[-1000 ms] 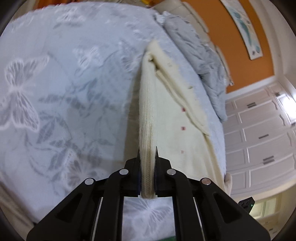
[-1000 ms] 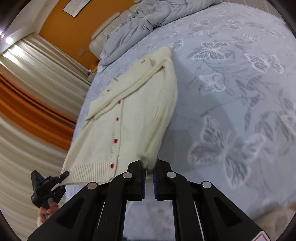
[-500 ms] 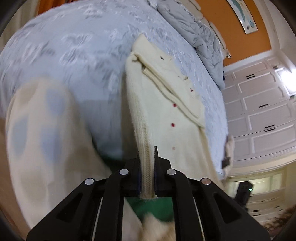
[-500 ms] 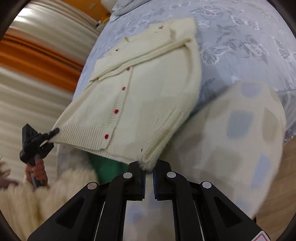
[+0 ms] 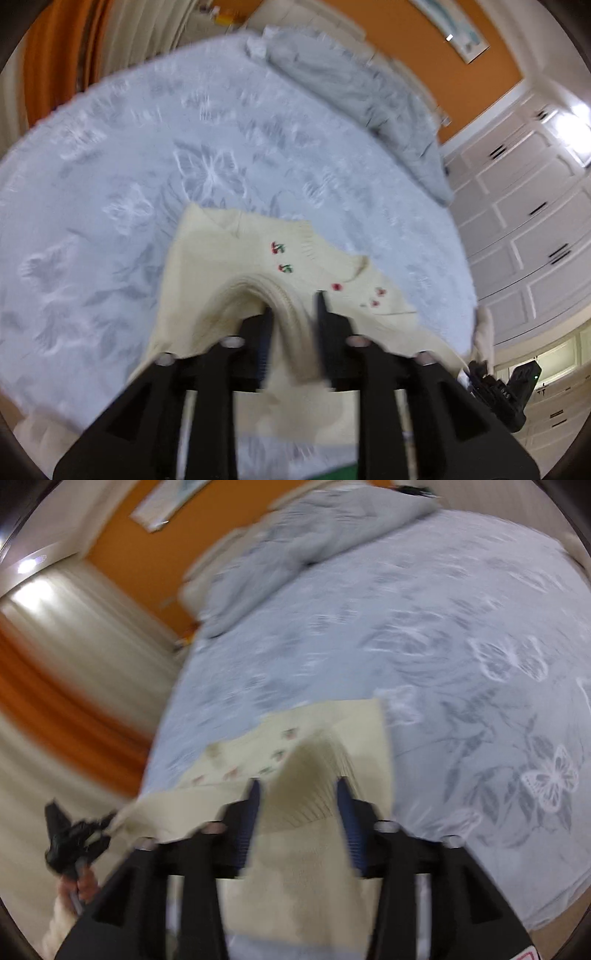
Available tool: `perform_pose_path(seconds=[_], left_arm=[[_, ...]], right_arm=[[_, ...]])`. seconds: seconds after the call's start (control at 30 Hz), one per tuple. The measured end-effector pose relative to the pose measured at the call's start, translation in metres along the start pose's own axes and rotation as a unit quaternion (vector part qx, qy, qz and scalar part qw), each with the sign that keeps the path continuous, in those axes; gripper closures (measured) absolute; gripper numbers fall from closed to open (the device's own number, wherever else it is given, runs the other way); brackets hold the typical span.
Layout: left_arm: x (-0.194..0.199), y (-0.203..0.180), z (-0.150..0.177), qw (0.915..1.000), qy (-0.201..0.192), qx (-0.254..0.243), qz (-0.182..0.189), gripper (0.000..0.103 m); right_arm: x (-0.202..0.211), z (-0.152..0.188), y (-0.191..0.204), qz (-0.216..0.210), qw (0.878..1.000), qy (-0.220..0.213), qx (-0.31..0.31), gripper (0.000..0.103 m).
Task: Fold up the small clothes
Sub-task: 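Lift the cardigan with both tools and fold it over toward the collar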
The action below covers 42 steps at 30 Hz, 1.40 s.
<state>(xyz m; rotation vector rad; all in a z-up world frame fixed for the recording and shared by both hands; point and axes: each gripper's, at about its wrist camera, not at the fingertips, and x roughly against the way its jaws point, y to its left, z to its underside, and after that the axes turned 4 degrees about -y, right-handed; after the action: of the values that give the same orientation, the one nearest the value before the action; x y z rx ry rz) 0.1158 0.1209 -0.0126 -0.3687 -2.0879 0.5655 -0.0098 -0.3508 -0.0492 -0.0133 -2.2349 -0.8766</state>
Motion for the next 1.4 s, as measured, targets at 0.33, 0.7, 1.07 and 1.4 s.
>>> perform_pose_path(seconds=[0.33, 0.7, 1.07, 1.4], left_arm=[[-0.021, 0.035, -0.005, 0.9966, -0.038, -0.043, -0.059, 0.009], [-0.082, 0.043, 0.018, 0.9963, 0.056, -0.041, -0.052, 0.094], [-0.039, 0.004, -0.055, 0.9967, -0.045, -0.059, -0.033, 0.096], [-0.138, 0.048, -0.03, 0.9893, 0.024, -0.054, -0.133, 0.089]], right_arm=[[-0.03, 0.017, -0.016, 0.066, 0.996, 0.009, 0.062, 0.022], [-0.056, 0.036, -0.001, 0.063, 0.993, 0.05, 0.082, 0.09], [-0.055, -0.054, 0.036, 0.058, 0.991, -0.026, 0.119, 0.091], [-0.126, -0.039, -0.018, 0.119, 0.991, 0.039, 0.042, 0.077]])
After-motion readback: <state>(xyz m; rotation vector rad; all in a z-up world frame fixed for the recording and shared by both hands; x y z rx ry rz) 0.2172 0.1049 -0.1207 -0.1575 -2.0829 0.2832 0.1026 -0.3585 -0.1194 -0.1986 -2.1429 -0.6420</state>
